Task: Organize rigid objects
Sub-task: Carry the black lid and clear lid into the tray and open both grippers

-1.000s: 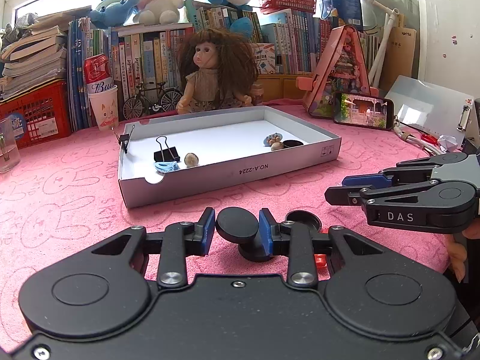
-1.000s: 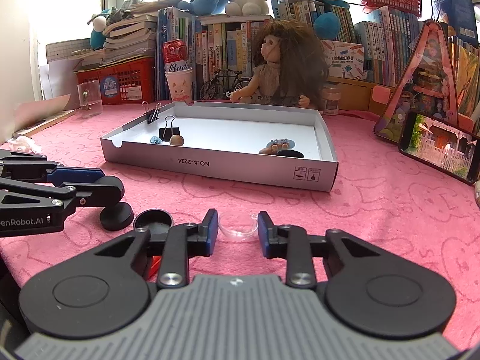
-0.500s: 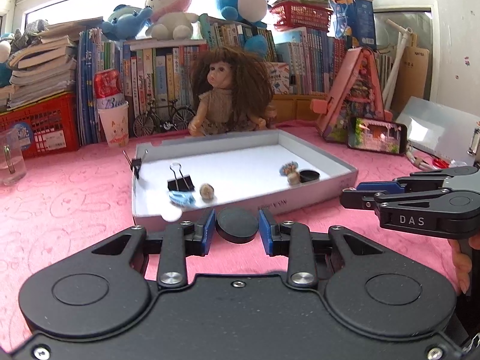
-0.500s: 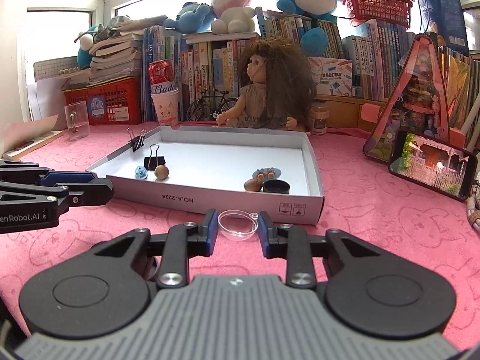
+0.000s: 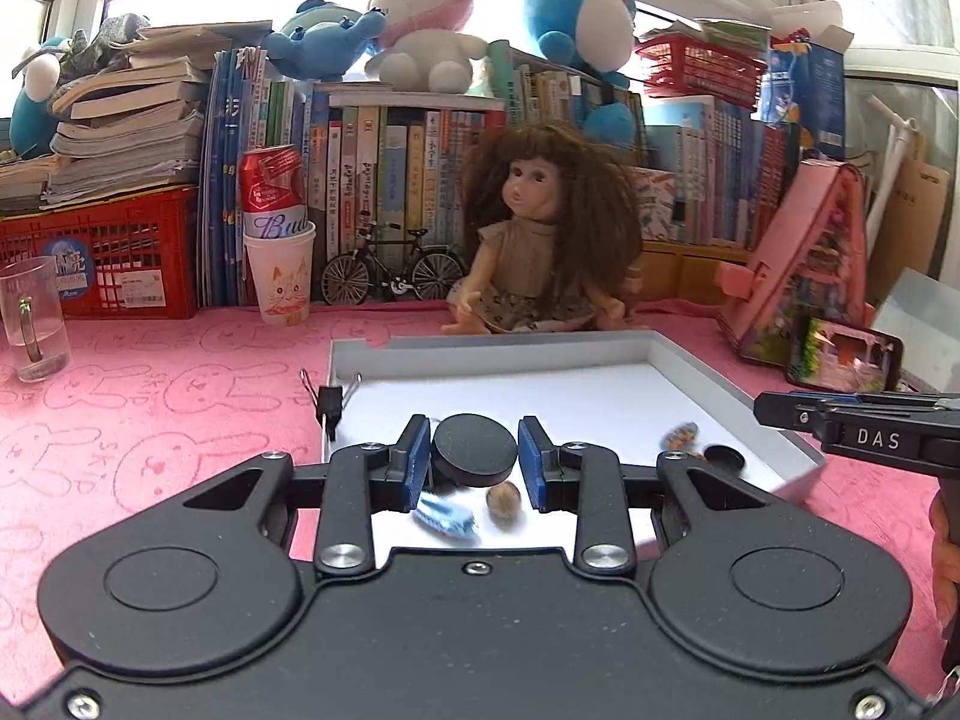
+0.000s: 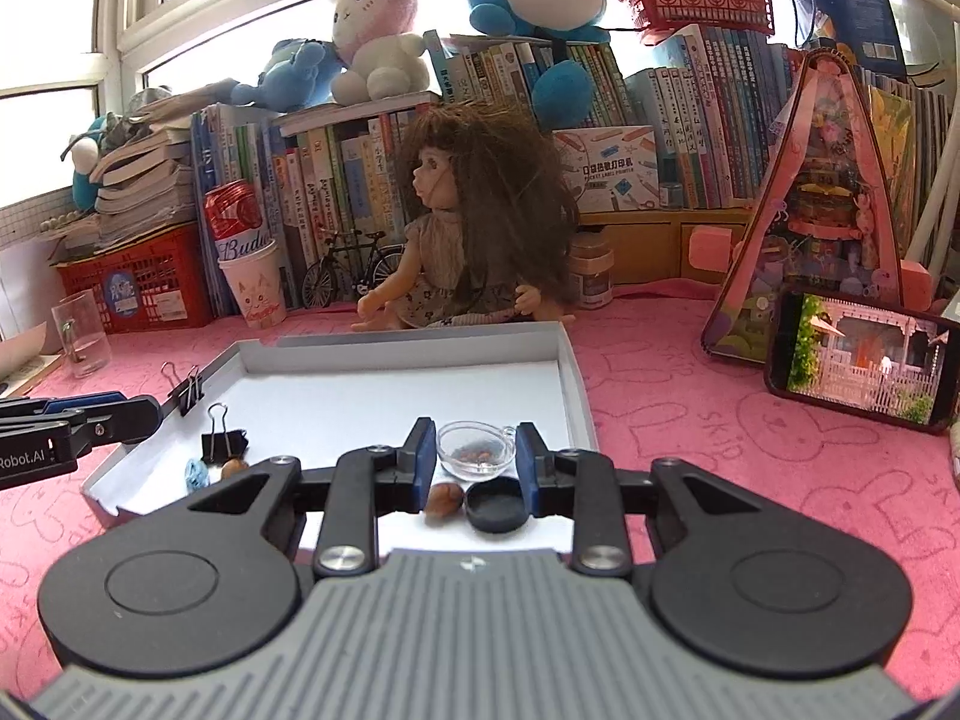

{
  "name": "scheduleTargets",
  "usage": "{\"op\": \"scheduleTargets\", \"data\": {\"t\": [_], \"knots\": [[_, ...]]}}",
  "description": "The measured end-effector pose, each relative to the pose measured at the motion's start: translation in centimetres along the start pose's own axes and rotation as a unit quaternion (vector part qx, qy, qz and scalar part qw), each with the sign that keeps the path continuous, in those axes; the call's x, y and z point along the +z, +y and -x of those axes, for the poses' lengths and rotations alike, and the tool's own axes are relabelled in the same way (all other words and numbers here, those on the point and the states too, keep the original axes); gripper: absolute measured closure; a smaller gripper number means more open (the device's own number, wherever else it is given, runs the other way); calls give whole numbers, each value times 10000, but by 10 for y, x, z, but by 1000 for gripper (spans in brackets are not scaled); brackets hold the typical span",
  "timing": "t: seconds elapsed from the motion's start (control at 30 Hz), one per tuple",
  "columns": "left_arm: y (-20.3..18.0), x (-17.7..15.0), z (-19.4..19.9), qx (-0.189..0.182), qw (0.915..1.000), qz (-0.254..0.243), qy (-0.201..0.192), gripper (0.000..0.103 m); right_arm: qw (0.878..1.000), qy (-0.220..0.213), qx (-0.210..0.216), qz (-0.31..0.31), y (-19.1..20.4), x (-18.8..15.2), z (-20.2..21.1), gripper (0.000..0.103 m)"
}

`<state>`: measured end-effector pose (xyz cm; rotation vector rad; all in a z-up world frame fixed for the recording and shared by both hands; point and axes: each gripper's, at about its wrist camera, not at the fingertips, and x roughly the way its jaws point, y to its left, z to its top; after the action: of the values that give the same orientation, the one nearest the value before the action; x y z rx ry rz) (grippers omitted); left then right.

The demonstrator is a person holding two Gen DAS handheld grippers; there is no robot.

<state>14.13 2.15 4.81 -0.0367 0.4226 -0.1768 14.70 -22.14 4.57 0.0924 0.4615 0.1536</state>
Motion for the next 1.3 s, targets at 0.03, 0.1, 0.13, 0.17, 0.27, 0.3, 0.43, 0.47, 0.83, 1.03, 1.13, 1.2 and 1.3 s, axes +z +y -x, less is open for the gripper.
{"op": "scheduleTargets", "data": {"t": [0.03,0.1,0.13,0.17,0.27,0.3,0.43,0.47,0.83,1.03,1.13,1.2,1.3], "knots": [[0,4,-6,3,10000,-1,-4,73,10000,1,-17,-41,-1,4,-5,69],[1,10,-18,5,10000,4,-30,73,9999,40,-41,-157,-5,11,-17,69],[1,14,-25,-18,10000,23,-23,73,9997,78,-51,-231,-6,14,-23,69],[2,17,-33,-21,10000,47,1,73,9995,123,-64,-295,-8,17,-29,69],[7,24,-54,36,9997,202,94,73,9985,229,-73,-483,-13,21,-46,69],[9,26,-59,44,9996,263,111,73,9982,245,-54,-554,-14,22,-49,69],[13,25,-75,129,9993,306,188,73,9971,321,-48,-690,-16,19,-60,69],[12,24,-78,156,9992,286,216,73,9971,323,-44,-685,-16,18,-62,69],[7,13,-93,292,9983,213,459,73,9967,423,-171,-678,-12,16,-77,69],[7,10,-98,333,9975,225,577,73,9955,479,-212,-795,-15,12,-80,69],[7,8,-100,347,9972,221,623,73,9948,518,-246,-838,-17,10,-81,69],[8,7,-101,349,9970,229,651,73,9943,550,-258,-882,-19,8,-82,69],[7,6,-102,341,9968,231,689,73,9936,581,-275,-926,-21,6,-84,69]]}}
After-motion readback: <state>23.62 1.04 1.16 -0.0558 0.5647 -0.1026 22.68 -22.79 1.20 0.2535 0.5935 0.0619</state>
